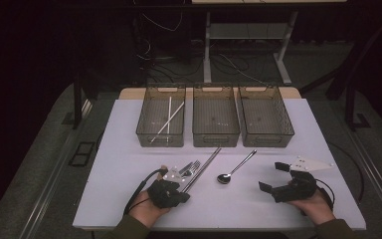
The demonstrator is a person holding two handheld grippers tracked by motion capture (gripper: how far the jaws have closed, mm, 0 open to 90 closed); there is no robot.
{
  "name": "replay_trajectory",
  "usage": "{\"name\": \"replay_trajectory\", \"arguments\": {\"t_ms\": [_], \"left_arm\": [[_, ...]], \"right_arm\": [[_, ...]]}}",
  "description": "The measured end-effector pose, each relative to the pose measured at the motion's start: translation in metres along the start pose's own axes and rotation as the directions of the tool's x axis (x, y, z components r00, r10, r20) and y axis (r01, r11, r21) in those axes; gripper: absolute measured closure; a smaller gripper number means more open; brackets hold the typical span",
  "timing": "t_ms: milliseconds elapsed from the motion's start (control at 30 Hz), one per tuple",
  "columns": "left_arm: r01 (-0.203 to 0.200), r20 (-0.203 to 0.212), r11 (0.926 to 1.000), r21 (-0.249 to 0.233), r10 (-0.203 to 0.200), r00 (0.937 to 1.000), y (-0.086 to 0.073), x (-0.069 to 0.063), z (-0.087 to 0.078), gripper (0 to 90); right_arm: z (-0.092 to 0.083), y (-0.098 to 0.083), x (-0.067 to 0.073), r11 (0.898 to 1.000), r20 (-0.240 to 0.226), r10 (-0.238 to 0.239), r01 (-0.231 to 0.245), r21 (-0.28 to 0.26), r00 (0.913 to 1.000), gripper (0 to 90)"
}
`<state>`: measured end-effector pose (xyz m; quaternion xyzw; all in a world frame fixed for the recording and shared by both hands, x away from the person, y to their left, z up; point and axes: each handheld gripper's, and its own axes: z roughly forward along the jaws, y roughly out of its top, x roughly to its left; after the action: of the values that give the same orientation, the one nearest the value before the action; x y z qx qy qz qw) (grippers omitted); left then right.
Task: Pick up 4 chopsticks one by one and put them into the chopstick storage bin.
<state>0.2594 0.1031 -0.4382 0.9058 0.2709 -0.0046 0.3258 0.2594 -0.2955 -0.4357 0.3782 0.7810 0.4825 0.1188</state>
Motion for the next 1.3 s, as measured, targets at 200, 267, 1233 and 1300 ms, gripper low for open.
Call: {"name": "replay_trajectory", "arguments": {"t_ms": [200,267,1233,1300], "left_arm": [[0.034,0.003,0.9994,0.007,-0.034,0.9994,-0.002,0.003,-0.003,89.3],[0.031,0.002,0.9994,0.018,-0.031,0.9995,-0.003,0.005,-0.005,89.3],[0.022,-0.034,0.9969,-0.076,-0.024,0.9991,0.037,0.025,-0.01,89.1],[0.028,-0.043,0.9945,-0.101,-0.033,0.9985,0.049,0.033,-0.006,89.2]], "right_arm": [[0.0,0.0,0.0,1.0,0.0,0.001,-0.001,-0.001,1.0,0.7],[0.0,0.0,0.0,1.0,0.0,0.0,0.0,-0.001,1.0,0.7],[0.001,0.0,0.001,1.0,0.002,0.005,-0.005,0.007,1.0,0.7],[0.001,0.0,0.001,1.0,0.0,0.007,-0.007,0.006,1.0,0.7]]}}
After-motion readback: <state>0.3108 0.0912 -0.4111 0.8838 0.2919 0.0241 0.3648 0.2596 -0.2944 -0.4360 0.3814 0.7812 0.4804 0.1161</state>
